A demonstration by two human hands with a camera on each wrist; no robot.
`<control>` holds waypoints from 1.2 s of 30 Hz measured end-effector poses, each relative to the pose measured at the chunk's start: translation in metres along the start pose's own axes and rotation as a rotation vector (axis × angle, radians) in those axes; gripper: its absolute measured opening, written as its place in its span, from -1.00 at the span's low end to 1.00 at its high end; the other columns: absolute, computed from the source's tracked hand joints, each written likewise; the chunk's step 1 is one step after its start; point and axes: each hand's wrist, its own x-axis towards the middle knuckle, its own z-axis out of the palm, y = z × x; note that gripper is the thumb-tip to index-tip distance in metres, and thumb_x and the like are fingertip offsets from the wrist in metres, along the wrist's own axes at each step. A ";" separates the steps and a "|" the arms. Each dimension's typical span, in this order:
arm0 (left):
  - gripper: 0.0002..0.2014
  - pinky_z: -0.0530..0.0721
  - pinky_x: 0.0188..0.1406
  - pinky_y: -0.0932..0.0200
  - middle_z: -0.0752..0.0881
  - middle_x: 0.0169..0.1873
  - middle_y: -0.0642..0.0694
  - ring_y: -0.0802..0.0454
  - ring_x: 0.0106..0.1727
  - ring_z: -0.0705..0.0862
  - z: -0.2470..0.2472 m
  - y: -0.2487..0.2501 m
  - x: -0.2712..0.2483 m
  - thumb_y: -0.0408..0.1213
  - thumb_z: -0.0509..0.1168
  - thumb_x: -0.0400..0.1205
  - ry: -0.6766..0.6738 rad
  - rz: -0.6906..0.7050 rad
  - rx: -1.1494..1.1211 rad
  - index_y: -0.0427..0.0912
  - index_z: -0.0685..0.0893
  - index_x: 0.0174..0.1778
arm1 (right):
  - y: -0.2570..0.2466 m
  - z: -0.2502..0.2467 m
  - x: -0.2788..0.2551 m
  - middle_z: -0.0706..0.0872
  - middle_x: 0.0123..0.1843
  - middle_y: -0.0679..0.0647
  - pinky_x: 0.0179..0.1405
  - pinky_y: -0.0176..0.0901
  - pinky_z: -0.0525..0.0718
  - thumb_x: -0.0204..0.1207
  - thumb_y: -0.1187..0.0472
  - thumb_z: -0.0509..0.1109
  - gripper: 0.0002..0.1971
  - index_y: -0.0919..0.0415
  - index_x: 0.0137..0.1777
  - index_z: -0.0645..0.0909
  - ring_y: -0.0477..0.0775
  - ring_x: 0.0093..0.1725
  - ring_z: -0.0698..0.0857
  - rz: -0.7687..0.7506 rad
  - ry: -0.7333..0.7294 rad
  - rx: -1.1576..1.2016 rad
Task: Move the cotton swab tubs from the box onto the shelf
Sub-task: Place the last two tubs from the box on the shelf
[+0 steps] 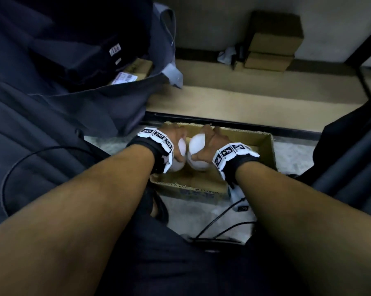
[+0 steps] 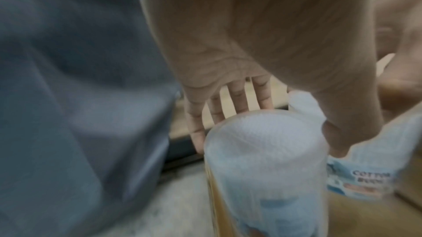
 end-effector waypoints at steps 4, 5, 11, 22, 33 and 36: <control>-0.30 0.70 0.08 -0.02 0.63 0.08 -0.03 -0.12 0.06 0.63 -0.036 0.004 -0.016 0.12 0.56 0.10 0.129 0.013 0.017 0.08 0.56 0.16 | -0.013 -0.038 -0.015 0.38 0.34 0.18 0.23 0.16 0.66 0.15 -0.22 0.60 -0.10 -0.04 0.50 0.34 0.38 0.24 0.62 -0.045 0.104 -0.007; -0.29 0.70 0.09 -0.02 0.64 0.09 -0.03 -0.11 0.05 0.64 -0.046 0.006 -0.019 0.14 0.54 0.08 0.156 0.018 0.021 0.10 0.57 0.17 | -0.015 -0.047 -0.018 0.39 0.32 0.17 0.24 0.18 0.66 0.13 -0.25 0.58 -0.10 -0.06 0.49 0.35 0.38 0.24 0.62 -0.048 0.131 -0.015; -0.30 0.60 0.25 -0.01 0.55 0.20 -0.06 -0.14 0.25 0.58 -0.118 0.016 -0.058 0.22 0.50 0.16 0.342 0.049 0.121 0.22 0.63 0.27 | -0.039 -0.114 -0.045 0.49 0.40 0.18 0.22 0.03 0.66 0.16 -0.28 0.56 -0.14 -0.08 0.49 0.42 0.30 0.25 0.63 -0.121 0.295 -0.060; -0.43 0.62 0.23 0.09 0.61 0.16 -0.02 -0.02 0.13 0.64 -0.252 0.022 -0.144 0.11 0.51 0.30 0.645 0.136 0.086 0.13 0.70 0.27 | -0.089 -0.242 -0.112 0.74 0.24 0.00 0.08 -0.13 0.65 0.18 -0.36 0.43 -0.41 -0.15 0.20 0.64 0.12 0.16 0.70 -0.332 0.595 -0.018; -0.50 0.47 0.06 0.20 0.62 0.06 0.15 0.11 0.06 0.56 -0.371 0.041 -0.192 0.18 0.44 0.46 0.823 0.176 0.093 0.12 0.69 0.31 | -0.135 -0.359 -0.158 0.78 0.16 0.12 0.05 -0.08 0.63 0.43 -0.34 0.28 -0.42 0.11 0.17 0.74 0.27 0.22 0.67 -0.339 0.864 -0.088; -0.54 0.47 -0.05 0.21 0.69 0.06 0.12 0.08 0.01 0.61 -0.393 0.044 -0.191 0.16 0.41 0.49 0.829 0.165 0.064 0.12 0.69 0.29 | -0.144 -0.382 -0.156 0.77 0.18 0.15 0.20 -0.03 0.62 0.47 -0.35 0.23 -0.38 0.17 0.17 0.74 0.30 0.30 0.60 -0.305 0.901 -0.115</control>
